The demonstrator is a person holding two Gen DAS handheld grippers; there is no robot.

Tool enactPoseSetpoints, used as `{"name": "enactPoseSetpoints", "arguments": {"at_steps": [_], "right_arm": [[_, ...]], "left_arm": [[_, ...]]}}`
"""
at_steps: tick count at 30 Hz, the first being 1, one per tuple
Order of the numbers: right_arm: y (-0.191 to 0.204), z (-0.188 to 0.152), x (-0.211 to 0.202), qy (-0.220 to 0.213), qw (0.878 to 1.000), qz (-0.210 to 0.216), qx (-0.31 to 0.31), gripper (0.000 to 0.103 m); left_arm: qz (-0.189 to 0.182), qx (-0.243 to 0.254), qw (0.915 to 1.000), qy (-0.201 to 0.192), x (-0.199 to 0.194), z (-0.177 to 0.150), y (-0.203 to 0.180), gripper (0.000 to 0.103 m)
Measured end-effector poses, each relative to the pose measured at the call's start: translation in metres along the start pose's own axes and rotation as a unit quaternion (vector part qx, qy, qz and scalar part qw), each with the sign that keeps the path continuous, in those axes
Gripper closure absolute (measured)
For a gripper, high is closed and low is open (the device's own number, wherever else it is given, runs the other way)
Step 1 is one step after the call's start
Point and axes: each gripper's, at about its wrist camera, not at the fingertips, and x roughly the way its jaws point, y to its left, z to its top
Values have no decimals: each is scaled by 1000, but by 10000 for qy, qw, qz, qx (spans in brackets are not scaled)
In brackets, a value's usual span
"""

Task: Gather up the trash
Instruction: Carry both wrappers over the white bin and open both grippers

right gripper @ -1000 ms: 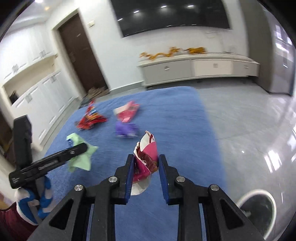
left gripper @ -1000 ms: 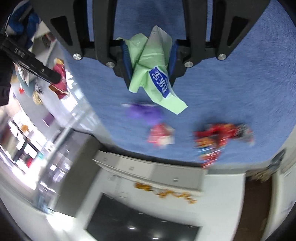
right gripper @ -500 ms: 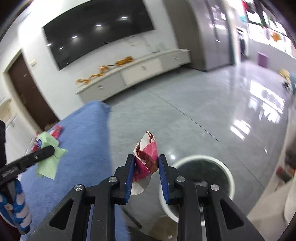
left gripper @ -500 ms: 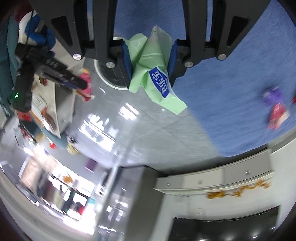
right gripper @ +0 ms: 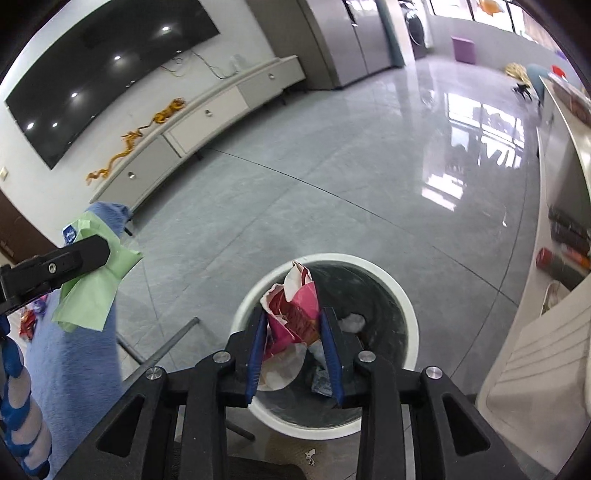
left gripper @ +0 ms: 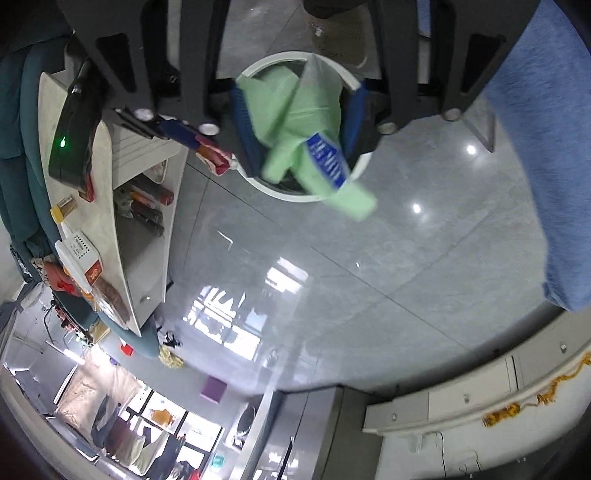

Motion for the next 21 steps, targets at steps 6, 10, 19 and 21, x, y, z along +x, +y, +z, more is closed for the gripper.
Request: {"name": "enactPoseSetpoints", "arguments": {"at_steps": [6, 10, 19, 21], "right_arm": [[-11, -5, 10, 109, 9995, -195, 227, 46], [-13, -10, 5, 81, 9993, -251, 246, 46], [5, -9, -25, -264, 9985, -478, 47, 46], [10, -10, -31, -345, 9981, -511, 4, 45]], "left_arm": [[40, -37, 9998, 165, 17, 2, 0, 50], [273, -33, 9996, 74, 12, -2, 1, 50], [1283, -156, 9883, -806, -50, -15, 18, 34], [1411, -214, 9854, -924, -62, -19, 22, 34]]}}
